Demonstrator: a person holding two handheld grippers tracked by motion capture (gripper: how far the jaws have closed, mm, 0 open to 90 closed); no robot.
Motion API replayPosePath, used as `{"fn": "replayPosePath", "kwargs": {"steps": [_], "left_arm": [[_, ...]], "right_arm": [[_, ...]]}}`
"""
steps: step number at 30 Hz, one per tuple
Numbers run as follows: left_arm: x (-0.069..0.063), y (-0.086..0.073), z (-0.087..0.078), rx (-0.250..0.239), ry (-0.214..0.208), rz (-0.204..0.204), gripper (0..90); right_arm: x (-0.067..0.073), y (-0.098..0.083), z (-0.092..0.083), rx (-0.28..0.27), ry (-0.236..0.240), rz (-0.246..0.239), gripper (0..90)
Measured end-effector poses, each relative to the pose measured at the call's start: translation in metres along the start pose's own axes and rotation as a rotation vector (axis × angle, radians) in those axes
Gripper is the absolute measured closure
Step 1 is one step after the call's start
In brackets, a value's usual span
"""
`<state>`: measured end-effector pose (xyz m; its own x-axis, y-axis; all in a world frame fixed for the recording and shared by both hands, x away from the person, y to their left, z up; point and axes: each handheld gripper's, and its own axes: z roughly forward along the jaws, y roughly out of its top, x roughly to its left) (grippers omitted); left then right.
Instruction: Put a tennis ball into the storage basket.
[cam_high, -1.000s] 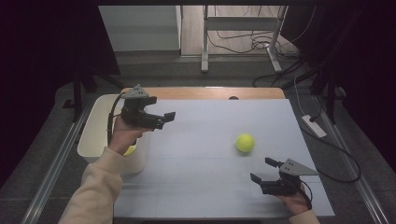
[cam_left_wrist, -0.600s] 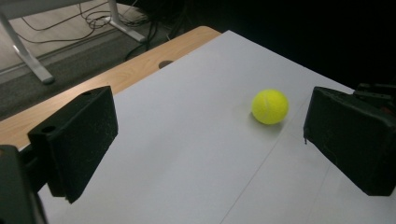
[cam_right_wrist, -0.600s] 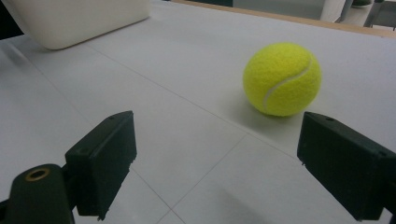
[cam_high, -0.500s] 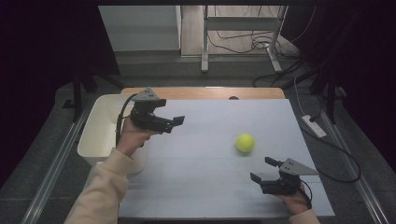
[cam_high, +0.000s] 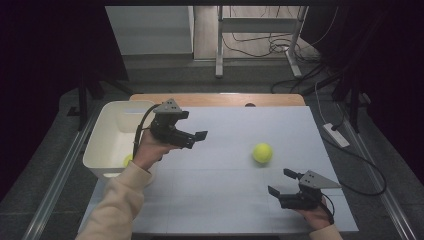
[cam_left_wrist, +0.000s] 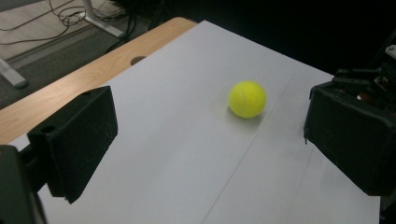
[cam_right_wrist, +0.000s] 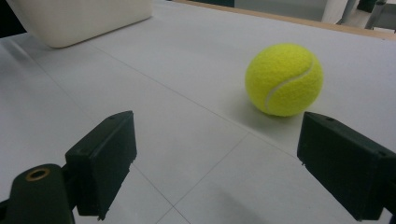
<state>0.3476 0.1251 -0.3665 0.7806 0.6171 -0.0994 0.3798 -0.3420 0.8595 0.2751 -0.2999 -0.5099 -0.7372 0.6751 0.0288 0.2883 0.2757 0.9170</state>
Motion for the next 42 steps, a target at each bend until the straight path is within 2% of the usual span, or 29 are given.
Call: {"fn": "replayPosePath", "kwargs": {"steps": [19, 42], "left_arm": [[-0.008, -0.002, 0.028, 0.059, -0.041, 0.013, 3.8], [-0.015, 0.006, 0.062, 0.097, -0.073, 0.035, 4.2]], "right_arm": [[-0.001, 0.001, 0.003, 0.000, 0.005, -0.006, 12.1], [0.000, 0.000, 0.002, 0.003, 0.001, 0.000, 12.1]]}}
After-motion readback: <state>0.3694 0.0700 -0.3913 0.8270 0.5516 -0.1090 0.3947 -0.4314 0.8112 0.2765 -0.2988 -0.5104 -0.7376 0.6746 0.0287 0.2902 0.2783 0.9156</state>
